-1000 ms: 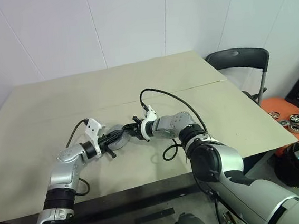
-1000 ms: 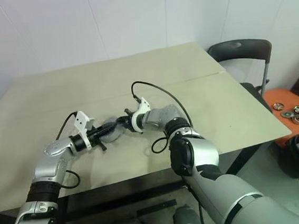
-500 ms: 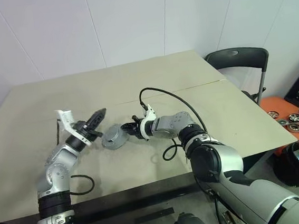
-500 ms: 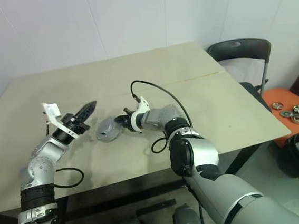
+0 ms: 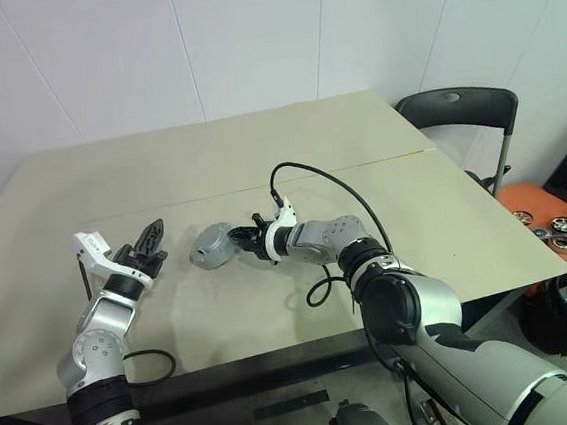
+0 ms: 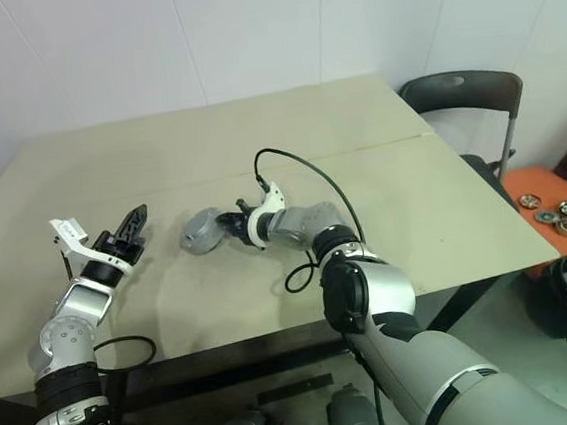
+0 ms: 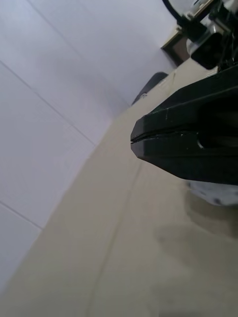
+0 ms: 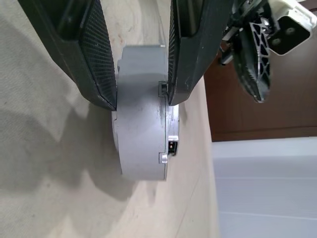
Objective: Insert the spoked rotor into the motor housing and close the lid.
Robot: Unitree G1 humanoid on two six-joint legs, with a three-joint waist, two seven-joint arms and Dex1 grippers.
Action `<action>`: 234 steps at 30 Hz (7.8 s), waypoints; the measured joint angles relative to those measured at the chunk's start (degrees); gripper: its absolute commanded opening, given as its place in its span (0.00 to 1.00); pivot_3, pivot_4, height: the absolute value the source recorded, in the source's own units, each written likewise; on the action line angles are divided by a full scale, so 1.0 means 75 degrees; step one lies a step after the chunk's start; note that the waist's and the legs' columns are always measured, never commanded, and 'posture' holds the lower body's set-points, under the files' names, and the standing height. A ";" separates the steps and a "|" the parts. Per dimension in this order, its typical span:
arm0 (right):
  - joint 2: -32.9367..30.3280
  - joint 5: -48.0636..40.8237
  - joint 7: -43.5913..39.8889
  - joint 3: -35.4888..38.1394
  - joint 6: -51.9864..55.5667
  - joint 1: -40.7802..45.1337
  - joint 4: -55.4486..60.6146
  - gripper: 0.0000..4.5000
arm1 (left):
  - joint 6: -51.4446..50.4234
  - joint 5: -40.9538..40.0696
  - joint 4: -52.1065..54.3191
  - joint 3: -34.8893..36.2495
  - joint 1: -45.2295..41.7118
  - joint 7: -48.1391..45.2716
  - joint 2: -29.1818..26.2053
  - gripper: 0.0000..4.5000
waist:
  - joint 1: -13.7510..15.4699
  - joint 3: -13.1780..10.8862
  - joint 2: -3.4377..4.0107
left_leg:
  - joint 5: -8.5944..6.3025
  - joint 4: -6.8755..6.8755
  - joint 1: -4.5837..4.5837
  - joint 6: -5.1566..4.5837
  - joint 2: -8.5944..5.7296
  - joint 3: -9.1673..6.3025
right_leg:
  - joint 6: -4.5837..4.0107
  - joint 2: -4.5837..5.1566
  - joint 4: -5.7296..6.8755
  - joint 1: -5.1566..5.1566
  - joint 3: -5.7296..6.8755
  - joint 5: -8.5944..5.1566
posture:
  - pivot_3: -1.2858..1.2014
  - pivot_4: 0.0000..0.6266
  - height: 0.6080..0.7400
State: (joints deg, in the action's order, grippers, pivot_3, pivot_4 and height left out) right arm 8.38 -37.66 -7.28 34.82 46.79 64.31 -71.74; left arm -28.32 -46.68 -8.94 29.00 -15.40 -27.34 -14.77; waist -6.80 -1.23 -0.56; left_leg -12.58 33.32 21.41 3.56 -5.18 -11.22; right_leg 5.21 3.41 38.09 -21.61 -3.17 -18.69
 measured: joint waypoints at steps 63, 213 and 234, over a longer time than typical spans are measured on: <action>0.0000 -0.1082 -0.1578 0.0277 -0.0121 0.0134 0.0057 0.26 | -0.1649 -0.3008 -0.0655 0.0481 -0.1147 0.2022 0.1071 0.99 | 0.0118 0.0001 -0.0005 | -0.0003 0.0095 0.0006 -0.0005 -0.0009 0.0006 | 0.0025 -0.0004 0.0012 0.0032 0.0011 0.0020 | 0.52 0.00 1.00; -0.1695 0.3974 -0.6034 -0.5537 -0.5716 -0.1477 0.2941 0.79 | 0.3893 0.2674 0.0456 -0.1971 0.1245 -0.1378 -0.1464 0.99 | 0.0176 0.0003 -0.0049 | -0.0001 0.0110 0.0001 0.0005 0.0005 0.0019 | 0.0013 -0.0081 0.0132 -0.0070 -0.0118 0.0053 | 0.52 0.00 1.00; -0.1864 0.4007 -0.5340 -0.5046 -0.5882 -0.1765 0.2828 0.99 | 0.3207 0.2996 0.1316 -0.2322 0.1285 -0.1457 -0.1571 1.00 | 0.0189 -0.0005 -0.0038 | 0.0000 0.0111 -0.0001 0.0005 0.0005 0.0019 | 0.0011 -0.0081 0.0130 -0.0065 -0.0119 0.0053 | 0.52 0.00 1.00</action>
State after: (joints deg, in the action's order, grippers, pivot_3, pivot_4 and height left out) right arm -5.59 -7.60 -47.33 -3.03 2.68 51.07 -50.54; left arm -4.26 -24.21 0.92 11.59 -5.76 -38.27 -26.55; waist -5.37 -1.27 -0.85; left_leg -12.58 34.16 21.39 3.60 -5.14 -11.08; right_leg 5.29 2.80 39.06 -22.10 -4.06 -18.29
